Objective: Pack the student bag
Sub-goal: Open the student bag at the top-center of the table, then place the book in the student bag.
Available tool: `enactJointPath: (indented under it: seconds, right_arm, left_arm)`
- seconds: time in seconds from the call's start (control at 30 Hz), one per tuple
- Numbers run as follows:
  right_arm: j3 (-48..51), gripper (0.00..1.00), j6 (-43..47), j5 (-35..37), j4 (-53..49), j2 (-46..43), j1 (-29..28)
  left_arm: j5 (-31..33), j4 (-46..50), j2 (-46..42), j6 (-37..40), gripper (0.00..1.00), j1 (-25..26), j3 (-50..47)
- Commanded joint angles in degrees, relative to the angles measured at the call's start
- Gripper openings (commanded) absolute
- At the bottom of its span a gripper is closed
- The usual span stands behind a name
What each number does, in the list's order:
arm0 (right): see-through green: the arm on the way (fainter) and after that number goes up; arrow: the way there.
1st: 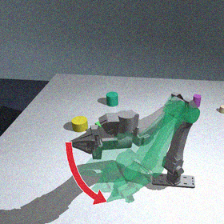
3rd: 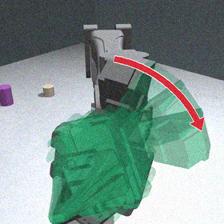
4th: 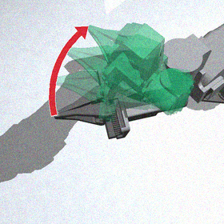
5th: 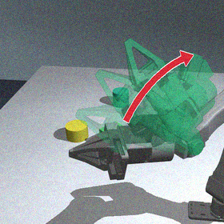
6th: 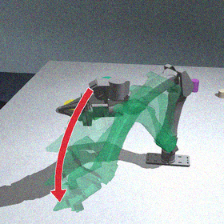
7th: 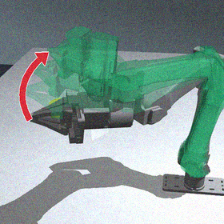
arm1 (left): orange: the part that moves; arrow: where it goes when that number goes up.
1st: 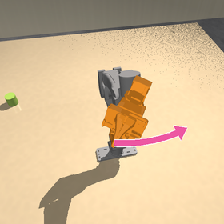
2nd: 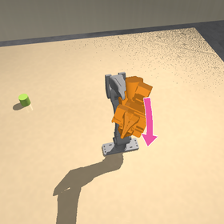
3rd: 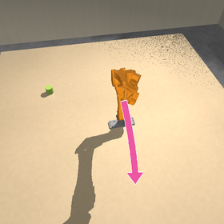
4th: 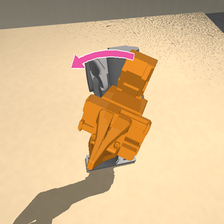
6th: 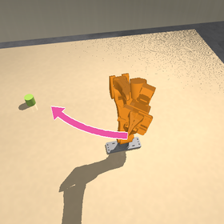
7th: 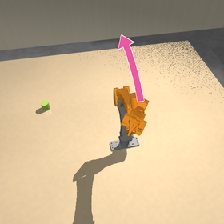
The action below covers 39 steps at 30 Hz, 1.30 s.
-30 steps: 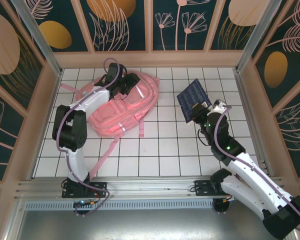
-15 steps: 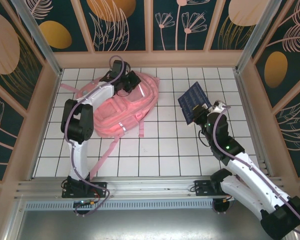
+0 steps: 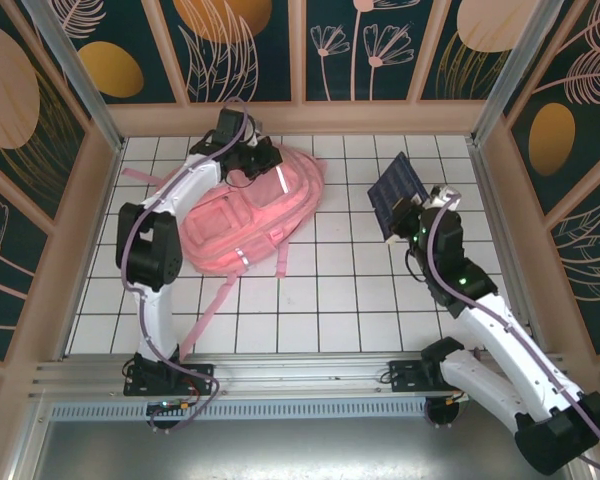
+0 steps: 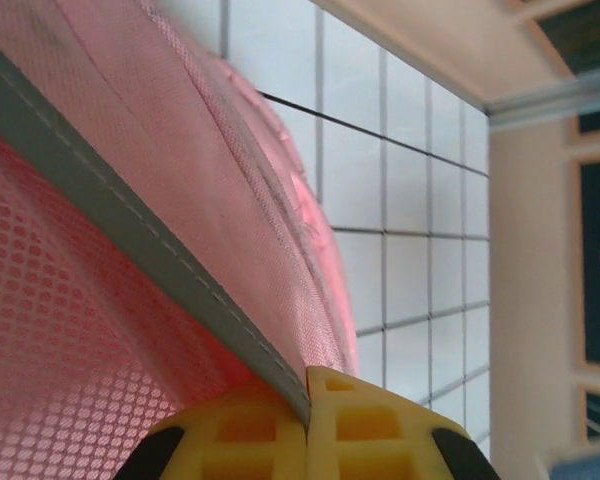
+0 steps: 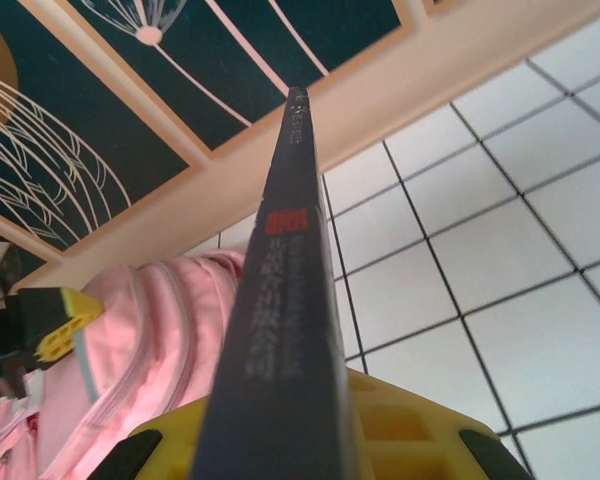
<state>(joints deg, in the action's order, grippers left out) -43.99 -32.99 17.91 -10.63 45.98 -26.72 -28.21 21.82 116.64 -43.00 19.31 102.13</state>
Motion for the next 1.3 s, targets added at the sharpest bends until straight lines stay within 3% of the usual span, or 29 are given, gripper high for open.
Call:
enactJointPath:
  seconds: [0.0, 0.2, 0.33, 0.5, 0.73, 0.9, 1.0, 1.13, 1.27]
  right_arm:
    - [-6.1, 0.00, 6.1, 0.1, -3.0, -0.4, 1.8]
    - [-13.6, 0.00, 7.0, -11.2, -9.4, 0.8, 8.4]
    - [-16.7, 0.00, 8.5, -28.2, -10.3, -0.4, 12.8]
    - [-18.4, 0.00, 6.9, -38.5, -13.8, 0.5, 13.0]
    - [-16.0, 0.00, 4.2, -50.6, -17.9, -0.8, 13.9]
    - [-15.0, 0.00, 3.4, -55.7, -21.9, -1.2, 14.7]
    - [-11.4, 0.00, 0.7, -63.4, -19.2, 0.1, 14.9]
    - [-4.7, 0.00, -5.3, -69.8, -7.8, 2.0, 14.9]
    - [-2.0, 0.00, -9.0, -68.7, 2.0, 6.9, 13.5]
  left_arm:
    - [-11.6, -5.9, -11.1, 5.2, 0.00, 2.7, -1.0]
    - [-20.7, -21.3, -24.2, 0.5, 0.00, 4.3, -12.2]
    - [-27.9, -25.3, -30.4, 1.8, 0.00, 4.1, -15.7]
    - [-36.0, -34.5, -34.6, -1.8, 0.00, 1.8, -19.8]
    - [-37.3, -58.0, -34.8, -17.8, 0.00, -1.1, -27.2]
    - [-37.6, -64.1, -32.9, -22.3, 0.00, -1.2, -27.2]
    - [-38.0, -67.9, -32.3, -24.7, 0.00, -1.2, -27.4]
    - [-38.6, -73.6, -31.0, -29.2, 0.00, -1.2, -27.2]
    - [-38.7, -78.6, -30.1, -33.0, 0.00, -1.1, -27.1]
